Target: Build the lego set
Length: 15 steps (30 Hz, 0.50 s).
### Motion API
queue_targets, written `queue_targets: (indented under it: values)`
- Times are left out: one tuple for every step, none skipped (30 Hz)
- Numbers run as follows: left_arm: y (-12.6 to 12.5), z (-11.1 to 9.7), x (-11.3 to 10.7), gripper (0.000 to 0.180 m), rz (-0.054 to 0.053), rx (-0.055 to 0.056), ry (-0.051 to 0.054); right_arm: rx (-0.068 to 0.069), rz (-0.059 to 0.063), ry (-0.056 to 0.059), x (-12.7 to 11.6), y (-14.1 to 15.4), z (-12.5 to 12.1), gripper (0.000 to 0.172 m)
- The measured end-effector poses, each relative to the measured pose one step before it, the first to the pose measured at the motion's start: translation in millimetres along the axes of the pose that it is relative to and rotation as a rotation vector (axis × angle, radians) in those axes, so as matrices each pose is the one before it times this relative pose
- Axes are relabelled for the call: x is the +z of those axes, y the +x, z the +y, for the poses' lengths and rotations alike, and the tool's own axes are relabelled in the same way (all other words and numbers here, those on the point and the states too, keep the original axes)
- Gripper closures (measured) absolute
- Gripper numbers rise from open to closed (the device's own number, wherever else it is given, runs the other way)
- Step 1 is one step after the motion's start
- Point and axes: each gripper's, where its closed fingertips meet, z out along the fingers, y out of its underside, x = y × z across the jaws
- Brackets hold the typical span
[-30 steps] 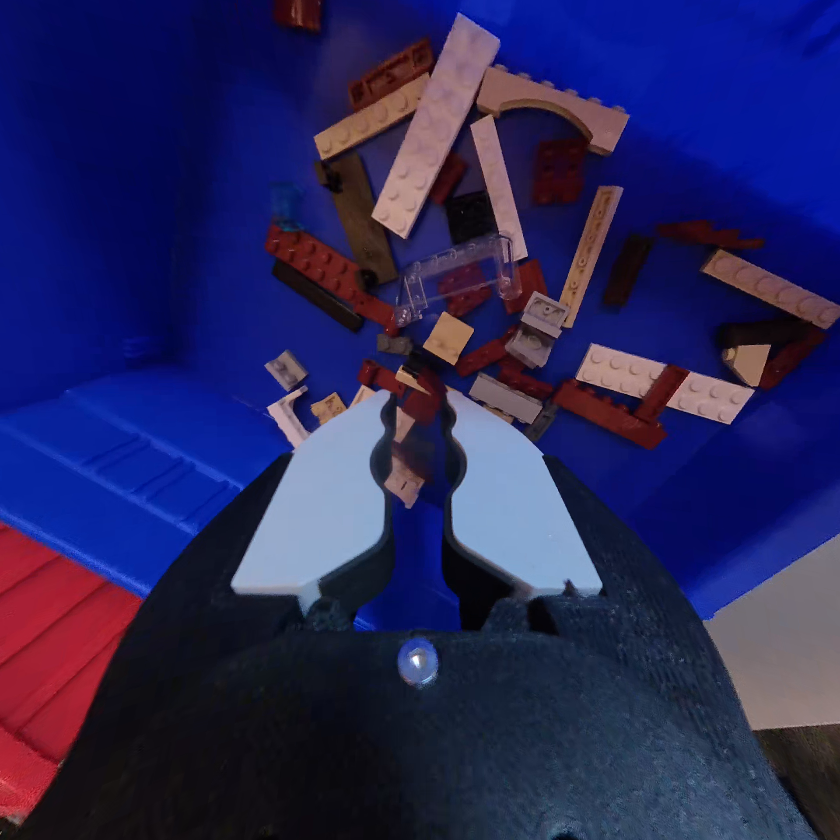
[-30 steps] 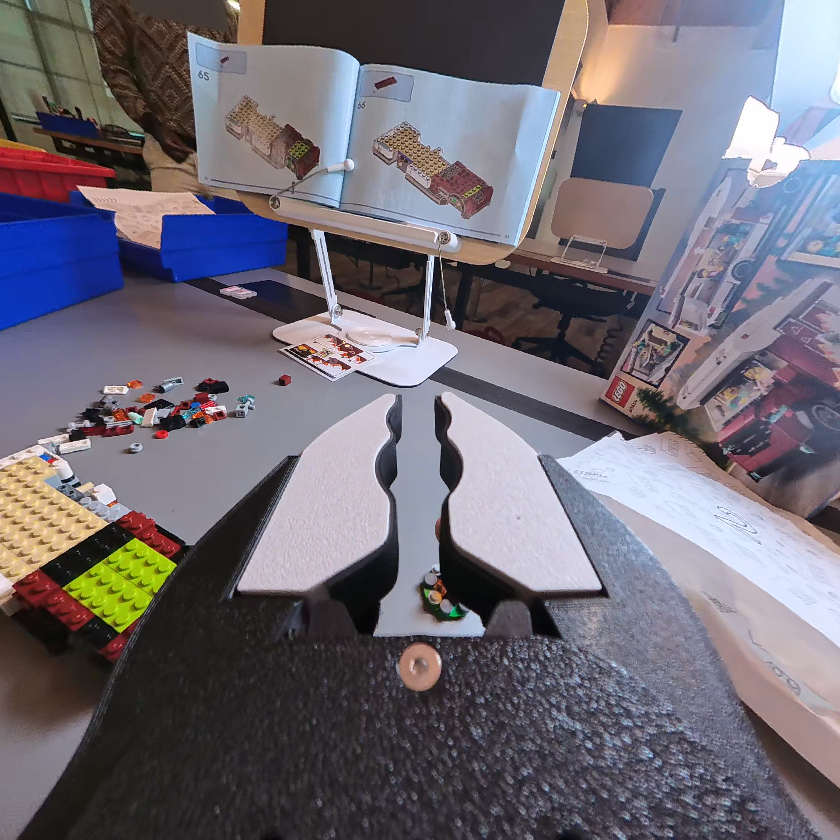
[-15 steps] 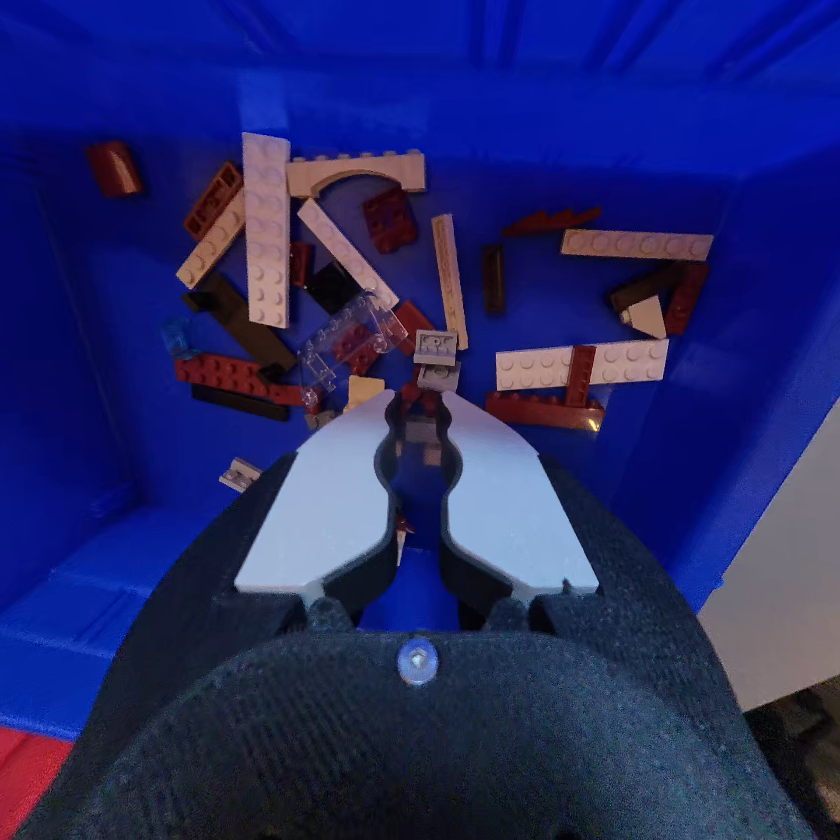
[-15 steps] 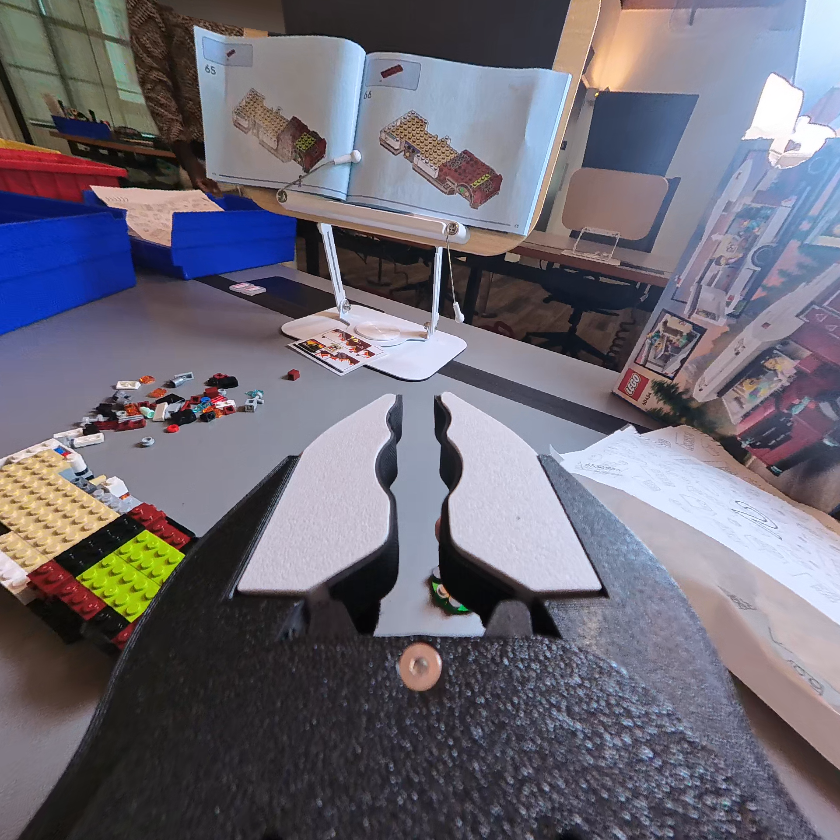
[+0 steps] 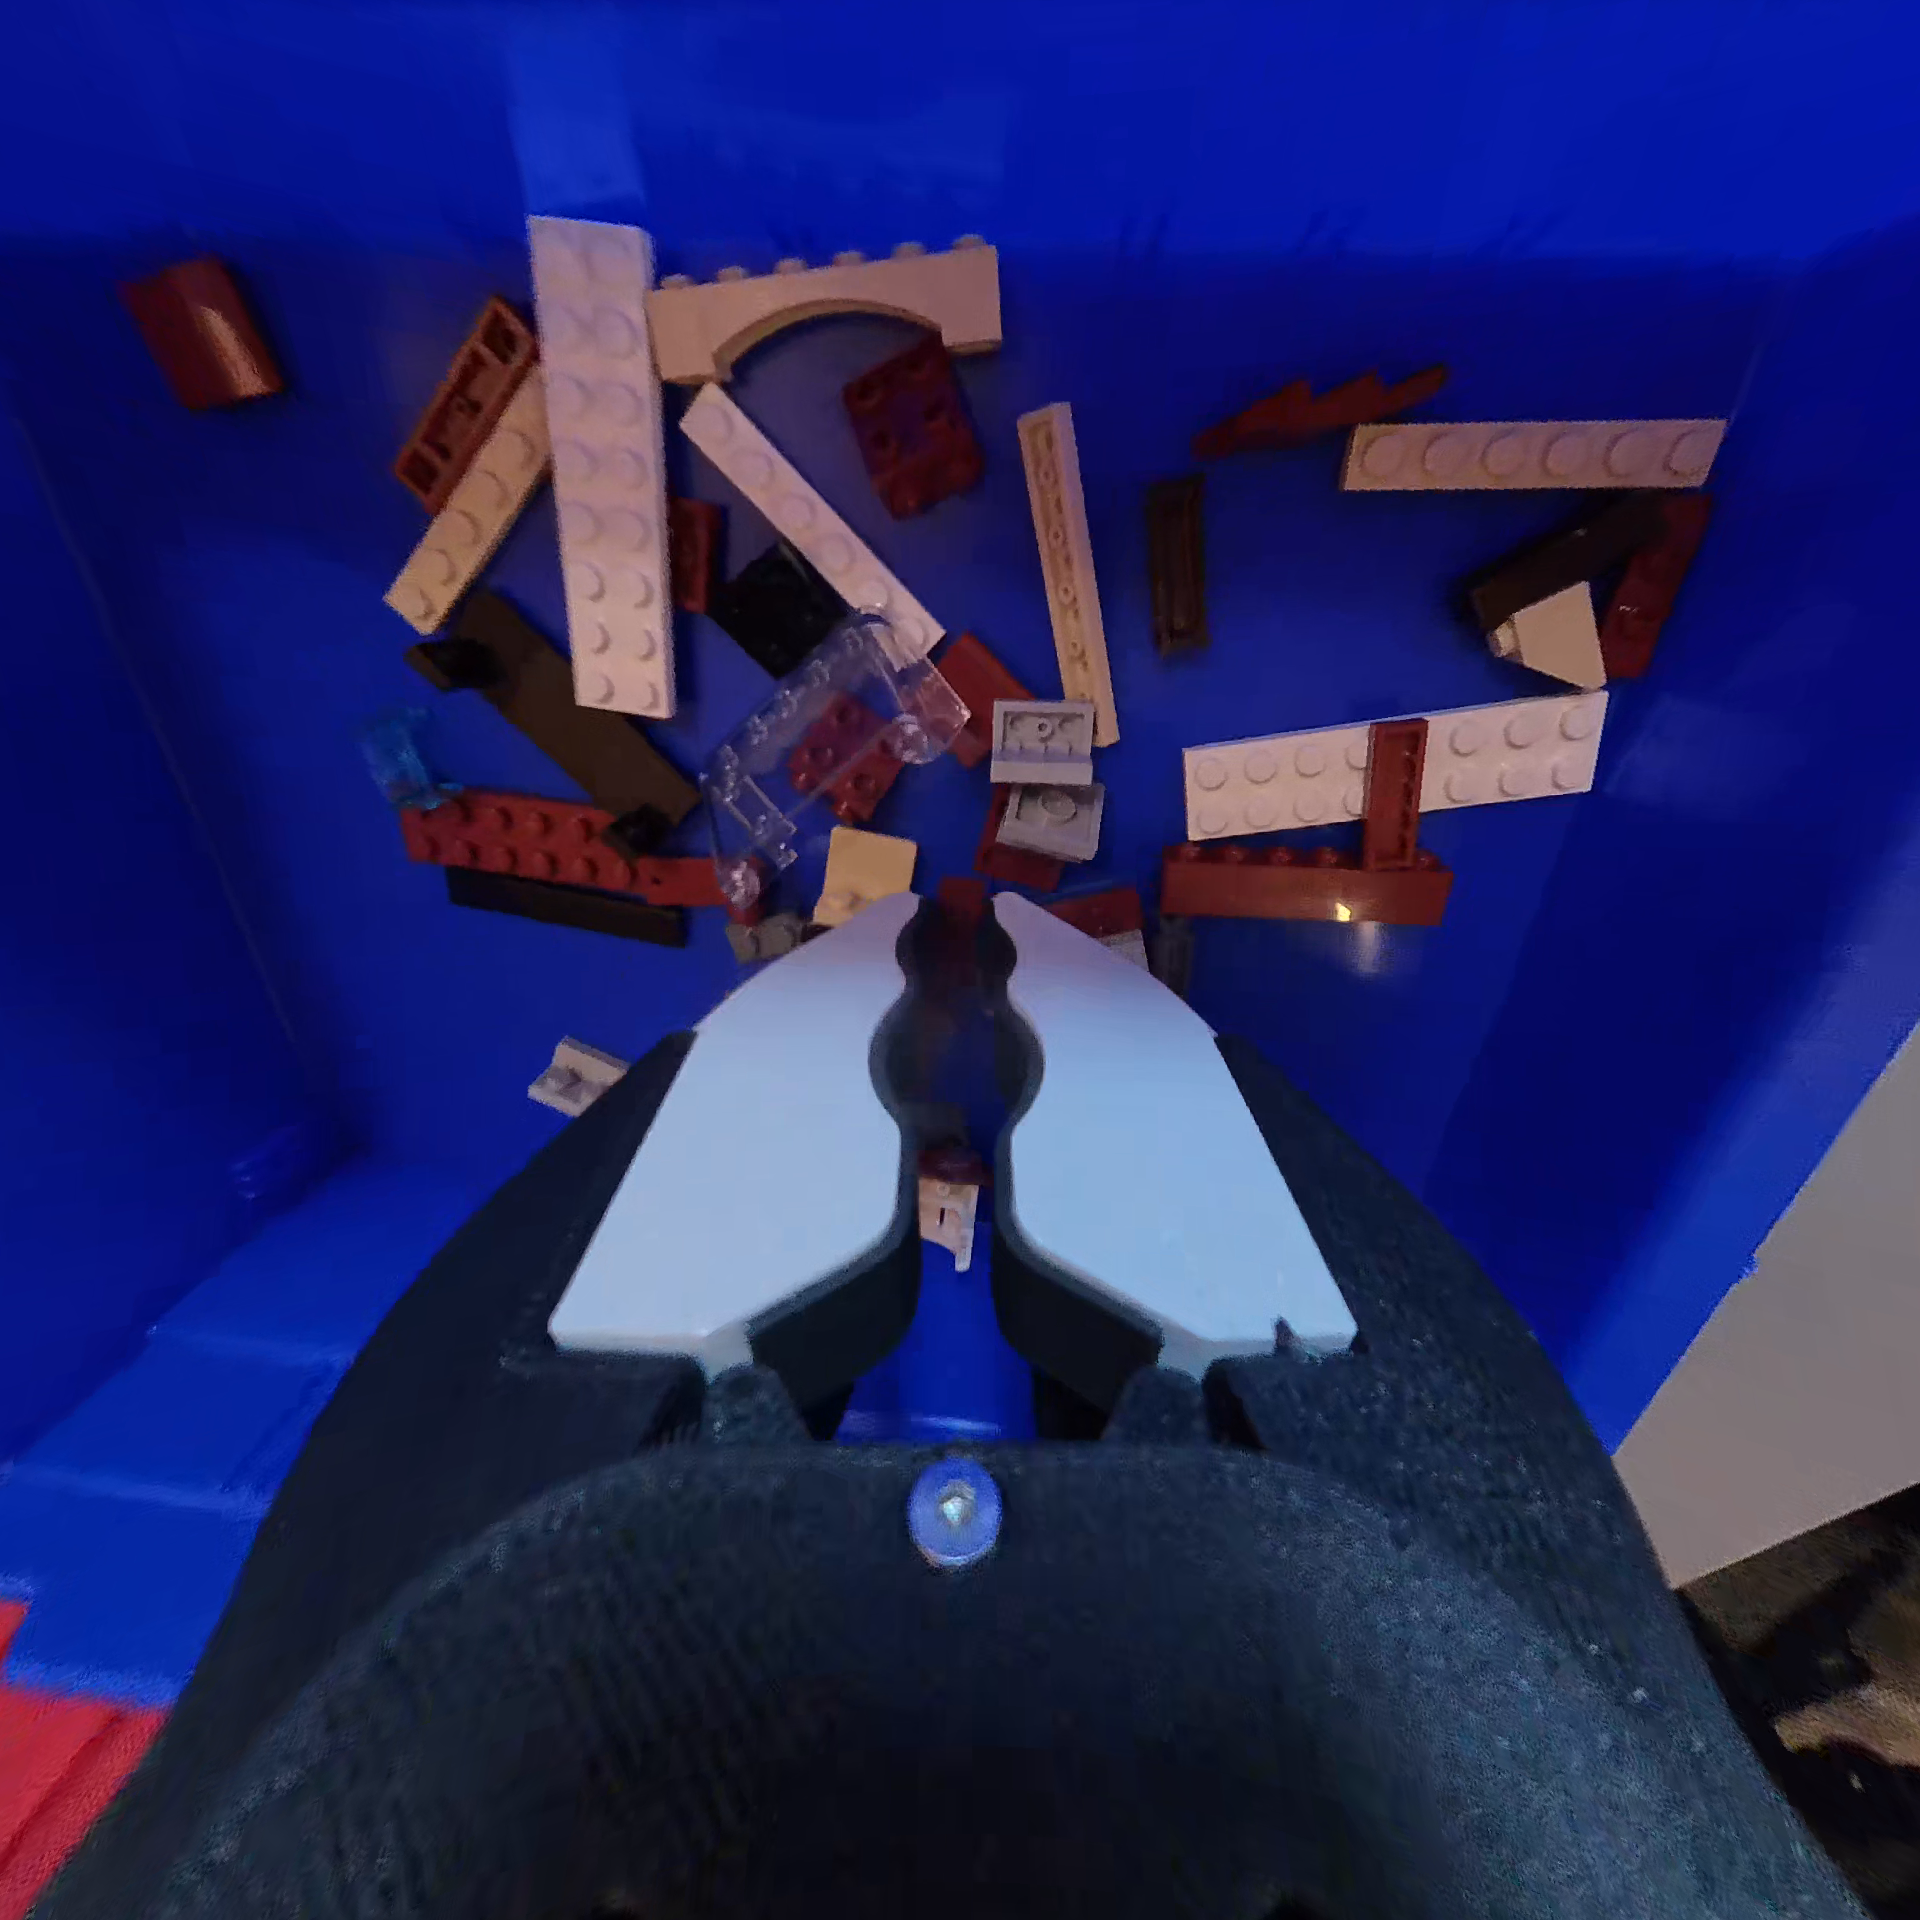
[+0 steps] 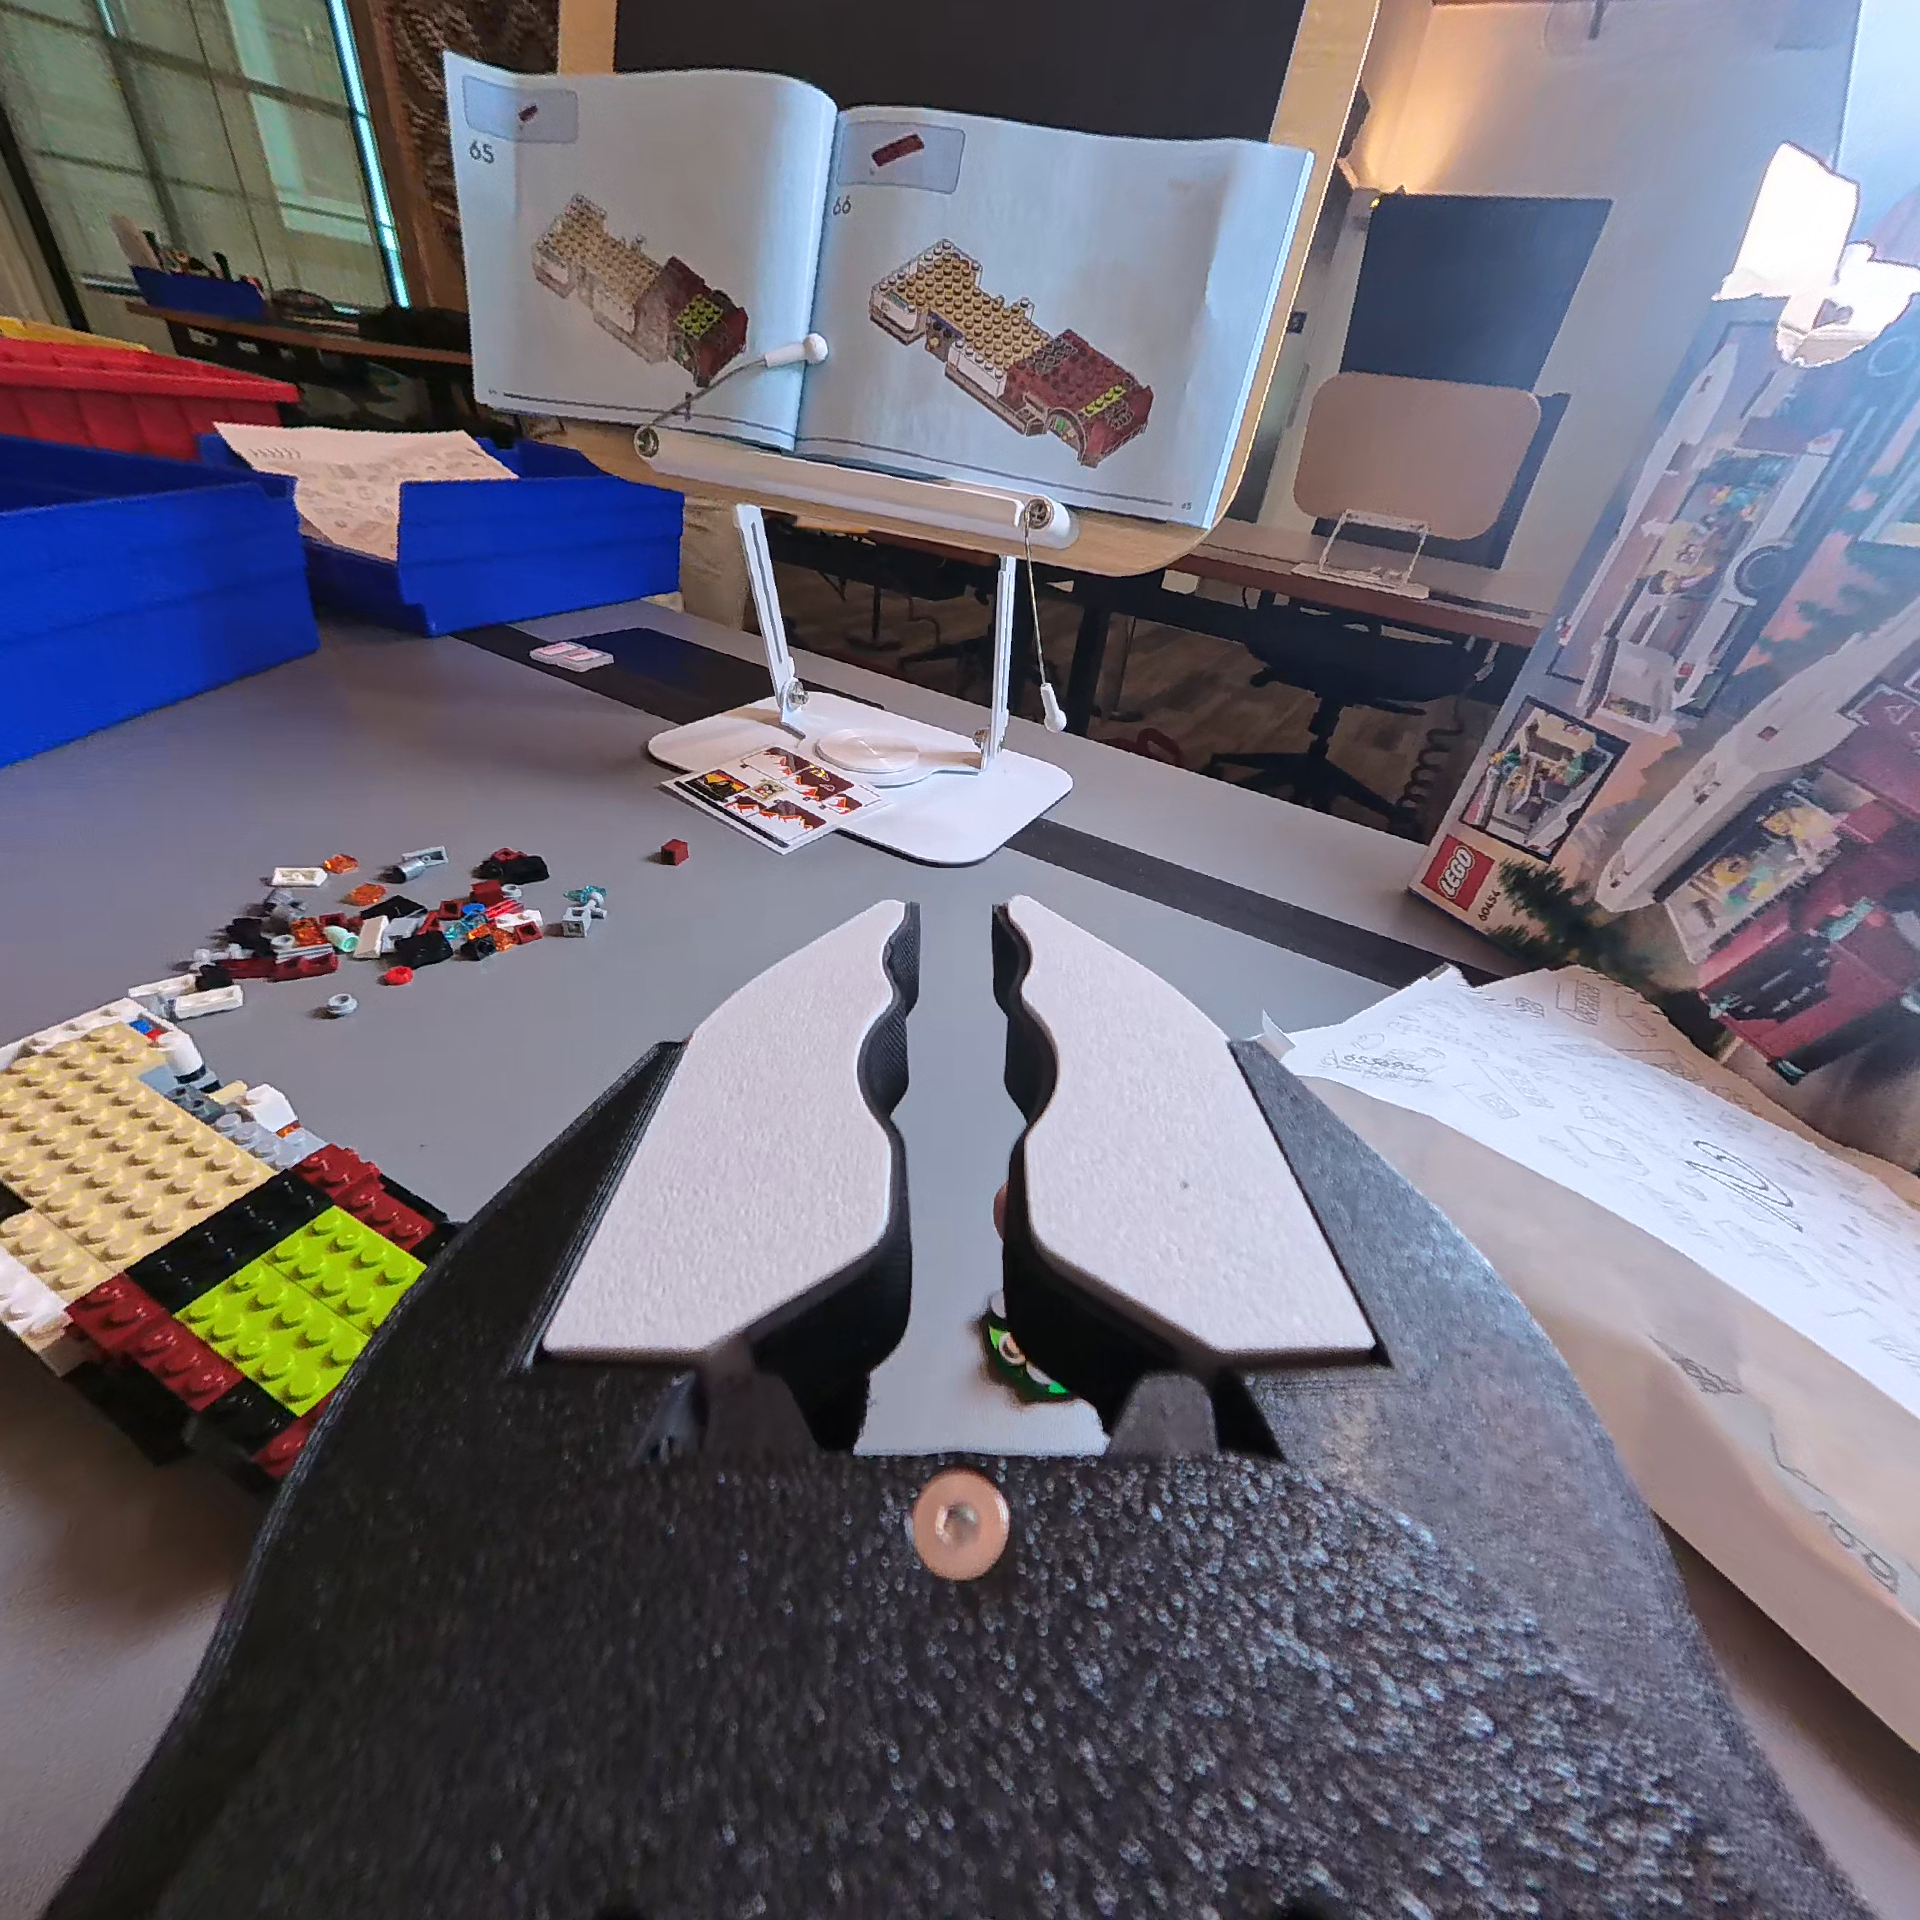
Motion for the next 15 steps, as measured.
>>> queue_targets:
  values:
    - [-1.3, -1.05, -6.58, 0.171, -0.0228, -0.0031, 0.0149, 0.0016, -0.0037, 0.0035, -0.44, -0.2, -0.78, 0.159]
    - [-0.17, -1.58, -7.33, 0.171, -0.0158, -0.0063, 0.016, 0.002, -0.0037, 0.0039, -0.42, -0.36, -0.86, 0.159]
    - [0.62, -2.04, -8.03, 0.171, -0.0123, -0.0078, 0.0149, 0.0022, -0.0032, 0.0037, -0.44, -0.3, -0.93, 0.159]
    - [1.43, -3.68, -8.6, 0.172, -0.0146, -0.007, 0.0175, 0.0012, -0.0039, 0.0038, -0.59, -0.43, -1.16, 0.159]
    - [4.78, -6.9, -9.16, 0.172, -0.004, -0.0066, 0.0244, -0.0001, -0.0052, 0.0043, -0.65, -0.69, -1.45, 0.159]
    - [9.92, -11.36, -9.22, 0.172, 0.0118, -0.0004, 0.0359, -0.0017, -0.0048, 0.0058, -0.77, -0.71, -1.87, 0.159]
    - [14.94, -15.64, -7.98, 0.172, 0.0245, 0.0118, 0.0427, -0.0034, -0.0039, 0.0066, -0.88, -0.87, -2.12, 0.159]
    - [19.3, -18.09, -4.98, 0.172, 0.0335, 0.0239, 0.0387, -0.003, -0.0062, 0.0053, -0.62, -1.3, -1.88, 0.159]
    - [22.02, -19.54, -1.29, 0.172, 0.0354, 0.0361, 0.0313, -0.0003, -0.0088, 0.0027, -0.51, -1.87, -1.45, 0.159]
    - [23.72, -19.68, 3.06, 0.172, 0.04, 0.0477, 0.0216, 0.0018, -0.0085, 0.0026, -0.45, -2.07, -1.34, 0.159]
    - [23.84, -16.18, 7.43, 0.172, 0.0463, 0.0537, -0.0051, 0.0005, -0.0084, 0.0045, -0.66, -2.18, -1.52, 0.159]
    - [19.68, -14.97, 11.6, 0.172, 0.028, 0.0517, -0.0115, -0.0023, -0.0084, 0.0023, -0.82, -2.26, -1.37, 0.159]
    - [16.14, -15.86, 13.04, 0.172, 0.0185, 0.0466, -0.005, -0.0047, -0.0045, -0.0015, -1.0, -1.61, -1.19, 0.159]
    - [13.89, -13.22, 12.06, 0.172, 0.0175, 0.0369, -0.0187, -0.0063, -0.0007, -0.0019, -1.38, -0.9, -1.23, 0.159]
    - [9.47, -12.99, 9.75, 0.172, -0.0004, 0.0412, -0.0113, -0.0062, -0.0012, -0.0013, -2.03, -0.78, -1.5, 0.158]
